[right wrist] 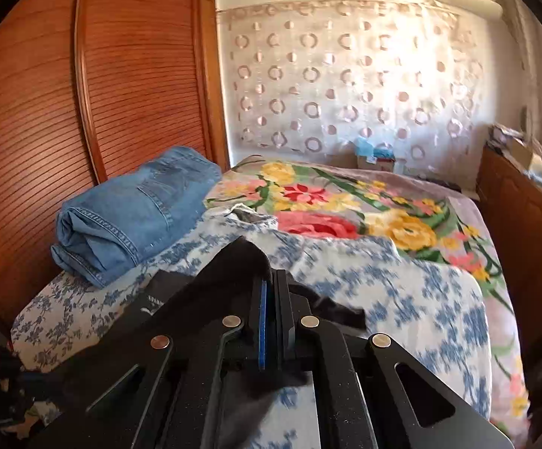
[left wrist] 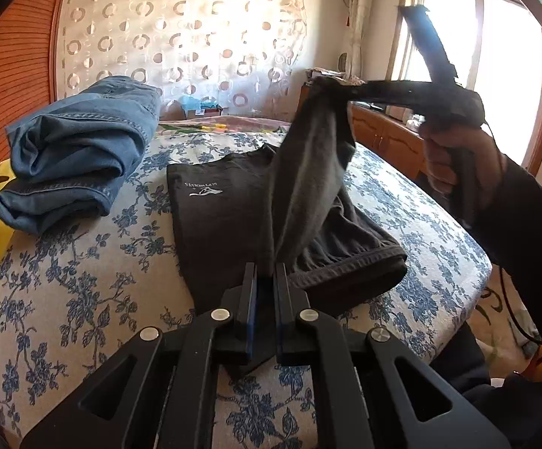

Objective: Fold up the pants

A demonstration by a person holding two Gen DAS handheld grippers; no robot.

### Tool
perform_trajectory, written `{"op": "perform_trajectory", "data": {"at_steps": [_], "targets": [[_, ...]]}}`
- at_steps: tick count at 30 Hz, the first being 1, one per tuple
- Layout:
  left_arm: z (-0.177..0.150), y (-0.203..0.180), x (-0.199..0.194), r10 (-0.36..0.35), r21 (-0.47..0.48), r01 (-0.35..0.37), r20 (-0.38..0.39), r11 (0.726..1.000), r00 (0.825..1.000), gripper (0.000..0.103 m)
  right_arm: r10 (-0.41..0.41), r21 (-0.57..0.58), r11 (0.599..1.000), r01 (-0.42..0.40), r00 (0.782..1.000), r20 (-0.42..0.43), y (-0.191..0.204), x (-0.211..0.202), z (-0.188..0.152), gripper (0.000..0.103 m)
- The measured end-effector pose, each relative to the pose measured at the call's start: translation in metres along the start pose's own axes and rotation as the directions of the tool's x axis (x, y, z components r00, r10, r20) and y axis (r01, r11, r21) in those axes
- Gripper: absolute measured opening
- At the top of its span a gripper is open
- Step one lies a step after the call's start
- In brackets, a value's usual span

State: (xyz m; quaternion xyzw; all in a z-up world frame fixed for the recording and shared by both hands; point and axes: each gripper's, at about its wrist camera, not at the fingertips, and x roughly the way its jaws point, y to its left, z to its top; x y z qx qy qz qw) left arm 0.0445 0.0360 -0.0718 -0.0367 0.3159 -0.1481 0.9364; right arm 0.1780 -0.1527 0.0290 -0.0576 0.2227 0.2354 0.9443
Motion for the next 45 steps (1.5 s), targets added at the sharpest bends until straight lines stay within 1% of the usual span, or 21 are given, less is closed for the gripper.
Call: {"op": "perform_trajectory", "data": {"at_steps": [9, 13, 16, 17, 19, 20, 21, 25, 27, 33, 36, 37, 41, 44, 45], "targets": [[-0.012, 0.007, -0.011, 0.001, -0.023, -0.001, -0.007, 1.000, 1.000, 0.008, 0.042, -0.104, 0.994, -0.046, 0.998, -0.045, 0.041, 0.065, 0.016, 0.003], [-0.017, 0.012, -0.010, 0.011, -0.028, -0.012, -0.022, 1.000, 1.000, 0.008, 0.069, -0.112, 0.991, -0.077, 0.995, -0.070, 0.053, 0.088, 0.021, 0.003], [-0.019, 0.016, -0.009, 0.024, -0.034, -0.025, -0.031, 0.999, 0.999, 0.008, 0.082, -0.105, 0.990, -0.094, 0.990, -0.113, 0.056, 0.101, 0.022, 0.005], [-0.019, 0.018, -0.009, 0.024, -0.038, -0.025, -0.034, 0.999, 0.999, 0.008, 0.083, -0.103, 0.990, -0.096, 0.989, -0.124, 0.055, 0.103, 0.023, 0.009], [-0.021, 0.019, -0.008, 0.030, -0.040, -0.032, -0.041, 0.999, 0.999, 0.008, 0.080, -0.103, 0.990, -0.094, 0.988, -0.129, 0.049, 0.102, 0.023, 0.021], [-0.021, 0.019, -0.007, 0.034, -0.040, -0.036, -0.044, 0.999, 0.998, 0.008, 0.075, -0.102, 0.991, -0.089, 0.989, -0.129, 0.044, 0.101, 0.025, 0.031], [-0.021, 0.019, -0.006, 0.035, -0.042, -0.037, -0.047, 0.998, 0.998, 0.008, 0.067, -0.101, 0.992, -0.080, 0.990, -0.127, 0.039, 0.098, 0.025, 0.039], [-0.024, 0.021, -0.004, 0.035, -0.057, -0.039, -0.054, 0.998, 0.998, 0.009, 0.021, -0.099, 0.995, -0.034, 0.991, -0.128, 0.014, 0.086, 0.021, 0.039], [-0.025, 0.022, -0.004, 0.038, -0.064, -0.041, -0.055, 0.997, 0.998, 0.009, 0.001, -0.098, 0.995, -0.015, 0.990, -0.141, -0.002, 0.079, 0.014, 0.039], [-0.026, 0.024, -0.004, 0.045, -0.064, -0.048, -0.059, 0.997, 0.997, 0.009, -0.029, -0.098, 0.995, 0.009, 0.978, -0.207, -0.015, 0.075, -0.006, 0.039], [-0.025, 0.024, -0.003, 0.047, -0.057, -0.051, -0.064, 0.997, 0.997, 0.009, -0.045, -0.070, 0.997, 0.030, 0.972, -0.230, -0.018, 0.086, -0.003, 0.039], [-0.025, 0.024, -0.002, 0.047, -0.056, -0.051, -0.065, 0.997, 0.997, 0.009, -0.049, -0.059, 0.998, 0.036, 0.973, -0.225, -0.015, 0.087, 0.003, 0.039], [-0.026, 0.025, 0.000, 0.049, -0.055, -0.053, -0.072, 0.997, 0.996, 0.009, -0.024, -0.009, 1.000, 0.023, 0.975, -0.219, -0.014, 0.105, 0.013, 0.039], [-0.026, 0.025, 0.001, 0.051, -0.047, -0.054, -0.074, 0.997, 0.996, 0.009, -0.028, 0.003, 1.000, 0.030, 0.968, -0.250, -0.013, 0.123, 0.015, 0.039], [-0.026, 0.025, 0.001, 0.051, -0.046, -0.054, -0.074, 0.997, 0.996, 0.009, -0.038, -0.002, 0.999, 0.039, 0.965, -0.261, -0.013, 0.130, 0.016, 0.037]]}}
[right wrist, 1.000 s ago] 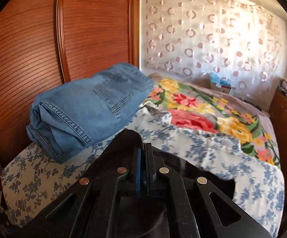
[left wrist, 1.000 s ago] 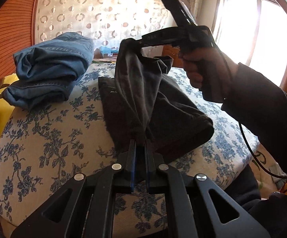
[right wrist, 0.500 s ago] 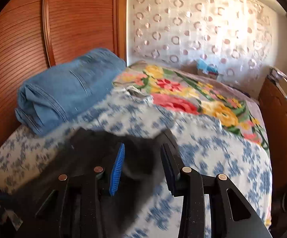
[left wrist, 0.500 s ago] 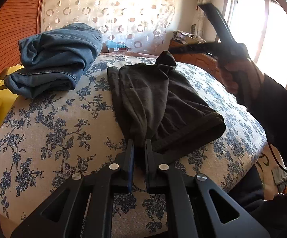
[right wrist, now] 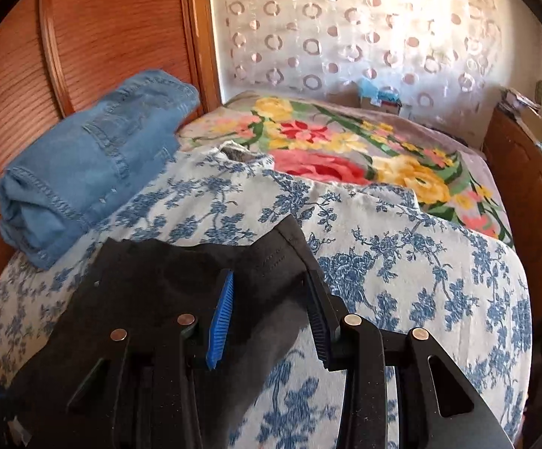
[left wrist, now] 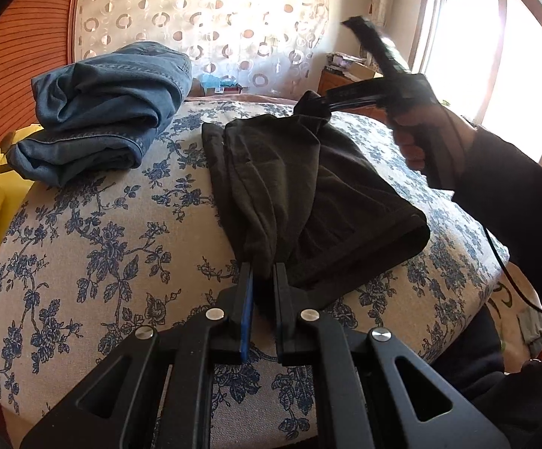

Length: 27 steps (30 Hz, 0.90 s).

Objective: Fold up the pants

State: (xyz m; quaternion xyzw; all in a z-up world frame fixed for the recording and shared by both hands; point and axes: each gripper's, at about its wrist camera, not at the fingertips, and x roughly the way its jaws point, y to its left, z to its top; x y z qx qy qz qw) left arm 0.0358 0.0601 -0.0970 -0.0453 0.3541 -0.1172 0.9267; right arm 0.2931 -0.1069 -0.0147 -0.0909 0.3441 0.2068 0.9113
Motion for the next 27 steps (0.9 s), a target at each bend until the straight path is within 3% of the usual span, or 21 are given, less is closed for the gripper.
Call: {"op": "perform_trajectory", "data": {"at_steps": [2, 7, 11, 13, 16, 18, 21, 24, 27], "targets": [[0.000, 0.000, 0.000, 0.001, 0.004, -0.001, -0.001, 1.000, 1.000, 0.009, -0.010, -0.006, 1.000, 0.010, 1.000, 0.001, -0.001, 0.004, 0.005, 0.003], [-0.002, 0.002, 0.003, 0.000, 0.003, 0.000, -0.008, 1.000, 1.000, 0.009, -0.077, 0.065, 0.995, 0.070, 0.991, 0.112, -0.010, -0.011, 0.022, 0.002], [0.000, 0.001, 0.003, 0.002, 0.004, -0.002, -0.007, 1.000, 1.000, 0.009, -0.058, 0.081, 0.995, 0.051, 0.995, 0.081, -0.010, -0.014, 0.014, 0.021], [0.002, 0.001, 0.001, 0.007, 0.003, -0.007, -0.007, 1.000, 1.000, 0.014, -0.045, 0.074, 0.996, 0.041, 0.997, 0.063, -0.010, -0.020, 0.005, 0.024], [0.005, 0.000, -0.003, 0.023, 0.012, -0.023, 0.005, 1.000, 1.000, 0.028, -0.010, 0.052, 0.999, 0.006, 0.997, 0.078, -0.009, -0.041, -0.013, 0.029], [0.009, -0.001, -0.007, 0.034, 0.019, -0.035, 0.019, 0.999, 0.999, 0.048, 0.019, 0.040, 0.999, -0.023, 0.996, 0.088, -0.007, -0.058, -0.027, 0.036], [0.016, 0.000, -0.011, 0.036, 0.027, -0.037, 0.039, 0.999, 0.999, 0.065, 0.051, 0.043, 0.997, -0.056, 0.993, 0.102, -0.004, -0.083, -0.055, 0.043], [0.026, 0.000, -0.010, 0.044, 0.042, -0.046, 0.048, 0.998, 0.998, 0.077, 0.052, 0.051, 0.997, -0.058, 0.993, 0.102, 0.000, -0.098, -0.083, 0.045], [0.036, 0.001, -0.009, 0.031, 0.041, -0.034, 0.060, 0.999, 0.998, 0.078, 0.041, 0.067, 0.997, -0.047, 0.995, 0.088, 0.005, -0.108, -0.104, 0.045]]}}
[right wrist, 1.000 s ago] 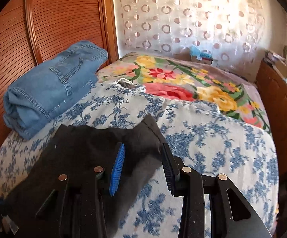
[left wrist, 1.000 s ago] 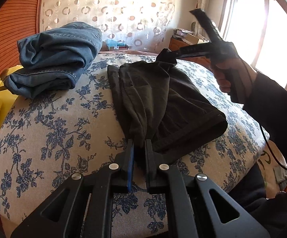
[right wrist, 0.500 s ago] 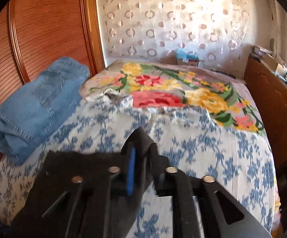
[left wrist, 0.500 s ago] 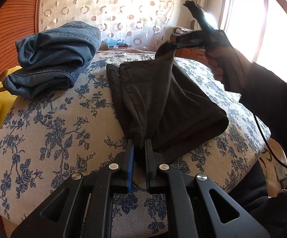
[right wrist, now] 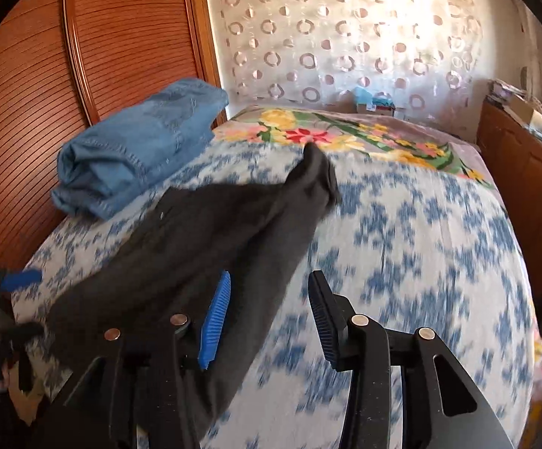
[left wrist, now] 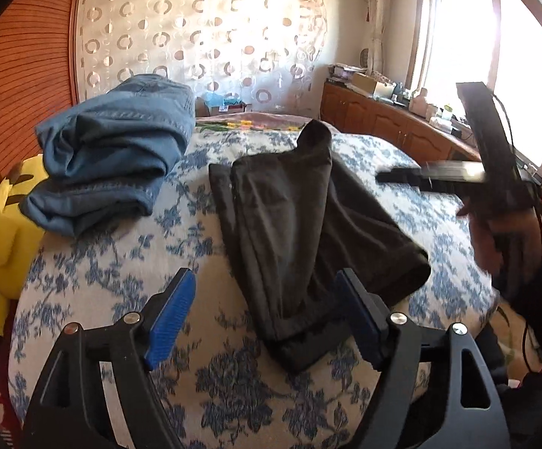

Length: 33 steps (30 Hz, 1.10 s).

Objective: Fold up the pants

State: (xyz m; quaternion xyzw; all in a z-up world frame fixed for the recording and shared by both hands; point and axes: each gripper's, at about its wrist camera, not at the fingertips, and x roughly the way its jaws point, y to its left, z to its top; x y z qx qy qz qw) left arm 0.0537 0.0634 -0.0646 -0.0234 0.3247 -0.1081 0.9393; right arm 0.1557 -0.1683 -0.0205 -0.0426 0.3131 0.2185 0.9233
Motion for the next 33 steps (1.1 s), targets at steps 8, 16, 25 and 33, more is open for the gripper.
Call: {"op": "perform_trajectory", "data": {"at_steps": [8, 16, 25, 33], "targets": [[0.027, -0.004, 0.026, -0.014, 0.066, 0.014, -0.005, 0.998, 1.000, 0.078, -0.016, 0.025, 1.000, 0.017, 1.000, -0.020, 0.008, -0.013, -0.030, 0.045], [0.057, -0.004, 0.061, -0.046, 0.132, 0.055, -0.069, 0.990, 0.997, 0.069, -0.023, 0.033, 0.999, 0.024, 1.000, -0.014, 0.012, -0.011, -0.034, 0.045], [0.091, 0.009, 0.115, -0.015, 0.142, 0.034, -0.137, 0.989, 0.990, 0.058, -0.026, 0.062, 0.998, 0.029, 0.999, -0.044, 0.006, -0.007, -0.031, 0.045], [0.113, 0.017, 0.156, 0.016, 0.114, 0.005, -0.188, 0.993, 0.982, 0.049, -0.032, 0.030, 0.999, 0.034, 0.998, -0.055, -0.010, 0.001, -0.004, 0.045]]}}
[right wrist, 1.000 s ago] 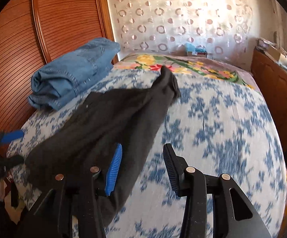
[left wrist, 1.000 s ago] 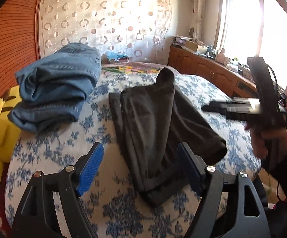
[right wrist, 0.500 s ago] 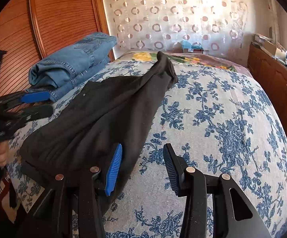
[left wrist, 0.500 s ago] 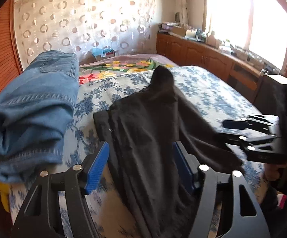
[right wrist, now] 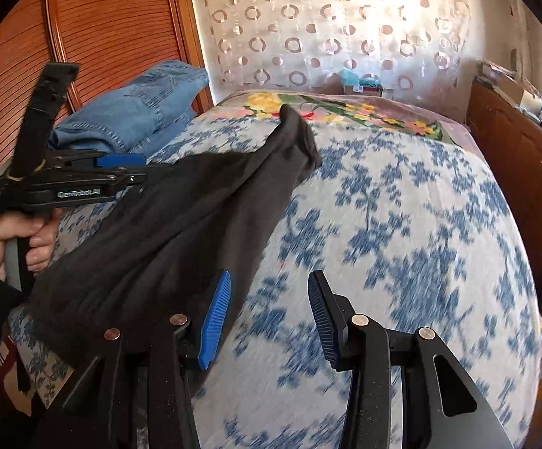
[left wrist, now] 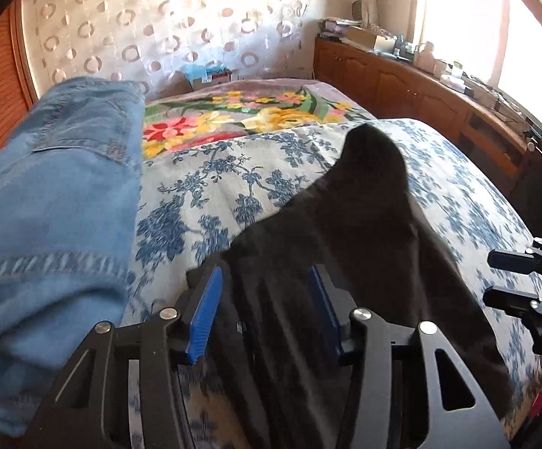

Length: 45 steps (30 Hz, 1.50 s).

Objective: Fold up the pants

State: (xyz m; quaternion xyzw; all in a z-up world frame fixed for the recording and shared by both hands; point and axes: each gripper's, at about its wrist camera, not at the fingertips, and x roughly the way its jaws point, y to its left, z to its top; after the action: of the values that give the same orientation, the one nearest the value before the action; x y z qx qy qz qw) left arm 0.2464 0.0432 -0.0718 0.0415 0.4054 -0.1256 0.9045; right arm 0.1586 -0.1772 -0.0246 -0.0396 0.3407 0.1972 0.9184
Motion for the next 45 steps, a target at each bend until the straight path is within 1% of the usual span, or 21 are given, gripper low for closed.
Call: {"op": "perform_trajectory", "data": {"at_steps": [5, 8, 12, 14, 15, 16, 18, 19, 20, 24, 27, 28, 29, 31, 35, 39, 40, 42, 43, 44, 45], "targets": [[0.009, 0.005, 0.023, 0.015, 0.007, -0.014, -0.037, 1.000, 0.999, 0.044, -0.013, -0.015, 1.000, 0.013, 0.999, -0.044, -0.009, 0.021, 0.015, 0.045], [0.011, 0.005, 0.033, 0.021, 0.015, -0.020, -0.061, 1.000, 0.998, 0.043, -0.009, -0.033, 0.999, 0.007, 0.998, -0.063, -0.007, 0.032, 0.020, 0.045], [0.015, 0.008, 0.033, 0.006, 0.003, -0.006, -0.063, 1.000, 0.998, 0.043, -0.018, -0.058, 0.998, 0.014, 0.998, -0.066, -0.005, 0.043, 0.024, 0.045], [0.014, 0.006, 0.031, 0.008, 0.012, -0.008, -0.061, 1.000, 0.998, 0.042, -0.015, -0.054, 0.998, 0.011, 0.997, -0.073, -0.007, 0.047, 0.025, 0.045], [0.014, 0.004, 0.031, 0.010, 0.025, -0.008, -0.056, 1.000, 0.998, 0.036, -0.012, -0.050, 0.999, 0.009, 0.997, -0.076, -0.008, 0.049, 0.024, 0.045], [0.012, 0.002, 0.029, 0.003, 0.034, -0.001, -0.052, 0.999, 0.999, 0.033, -0.013, -0.046, 0.999, 0.009, 0.997, -0.078, -0.009, 0.051, 0.024, 0.045], [0.013, -0.001, 0.028, 0.003, 0.052, -0.001, -0.047, 0.999, 0.999, 0.021, -0.014, -0.041, 0.999, 0.011, 0.997, -0.076, -0.011, 0.053, 0.023, 0.045], [0.012, -0.004, 0.025, 0.008, 0.064, -0.006, -0.039, 0.998, 0.999, 0.018, -0.016, -0.041, 0.999, 0.013, 0.997, -0.074, -0.011, 0.053, 0.023, 0.045], [0.011, -0.005, 0.022, 0.009, 0.069, -0.007, -0.031, 0.998, 0.999, 0.010, -0.019, -0.043, 0.999, 0.016, 0.997, -0.072, -0.010, 0.054, 0.023, 0.045], [0.013, -0.003, -0.002, 0.010, 0.050, -0.013, 0.044, 0.999, 0.999, 0.006, -0.034, -0.057, 0.998, 0.031, 0.997, -0.067, -0.008, 0.054, 0.021, 0.045], [0.017, 0.012, -0.028, 0.024, -0.002, -0.024, 0.121, 1.000, 0.992, 0.006, -0.024, -0.048, 0.999, 0.021, 0.998, -0.064, -0.010, 0.054, 0.021, 0.045], [0.017, 0.019, -0.034, 0.036, -0.023, -0.033, 0.137, 0.999, 0.990, 0.006, -0.023, -0.044, 0.999, 0.020, 0.998, -0.064, -0.011, 0.053, 0.021, 0.045], [0.018, 0.027, -0.040, 0.067, -0.045, -0.061, 0.150, 0.997, 0.986, 0.006, -0.025, -0.042, 0.999, 0.022, 0.998, -0.064, -0.012, 0.053, 0.020, 0.045], [0.017, 0.037, -0.045, 0.118, -0.049, -0.112, 0.147, 0.993, 0.982, 0.006, -0.029, -0.047, 0.999, 0.026, 0.998, -0.064, -0.011, 0.053, 0.020, 0.045], [0.014, 0.045, -0.048, 0.129, -0.044, -0.124, 0.123, 0.991, 0.984, 0.006, -0.037, -0.055, 0.998, 0.033, 0.997, -0.065, -0.009, 0.053, 0.020, 0.045], [0.011, 0.042, -0.052, 0.101, -0.032, -0.098, 0.109, 0.995, 0.989, 0.006, -0.037, -0.053, 0.998, 0.034, 0.997, -0.065, -0.010, 0.052, 0.019, 0.045], [0.010, 0.040, -0.053, 0.095, -0.029, -0.092, 0.108, 0.995, 0.990, 0.009, -0.040, -0.052, 0.998, 0.037, 0.997, -0.065, -0.010, 0.052, 0.019, 0.045], [0.007, 0.035, -0.057, 0.089, -0.016, -0.088, 0.112, 0.996, 0.990, 0.019, -0.043, -0.049, 0.998, 0.040, 0.997, -0.064, -0.011, 0.051, 0.019, 0.045], [0.004, 0.032, -0.059, 0.093, -0.011, -0.092, 0.113, 0.996, 0.989, 0.022, -0.047, -0.048, 0.998, 0.044, 0.997, -0.064, -0.011, 0.051, 0.019, 0.045], [0.002, 0.029, -0.060, 0.093, -0.006, -0.093, 0.112, 0.996, 0.989, 0.031, -0.054, -0.047, 0.998, 0.051, 0.996, -0.064, -0.011, 0.050, 0.019, 0.045], [0.000, 0.027, -0.062, 0.089, -0.001, -0.089, 0.113, 0.996, 0.990, 0.045, -0.062, -0.047, 0.997, 0.059, 0.996, -0.065, -0.012, 0.050, 0.019, 0.045]]}}
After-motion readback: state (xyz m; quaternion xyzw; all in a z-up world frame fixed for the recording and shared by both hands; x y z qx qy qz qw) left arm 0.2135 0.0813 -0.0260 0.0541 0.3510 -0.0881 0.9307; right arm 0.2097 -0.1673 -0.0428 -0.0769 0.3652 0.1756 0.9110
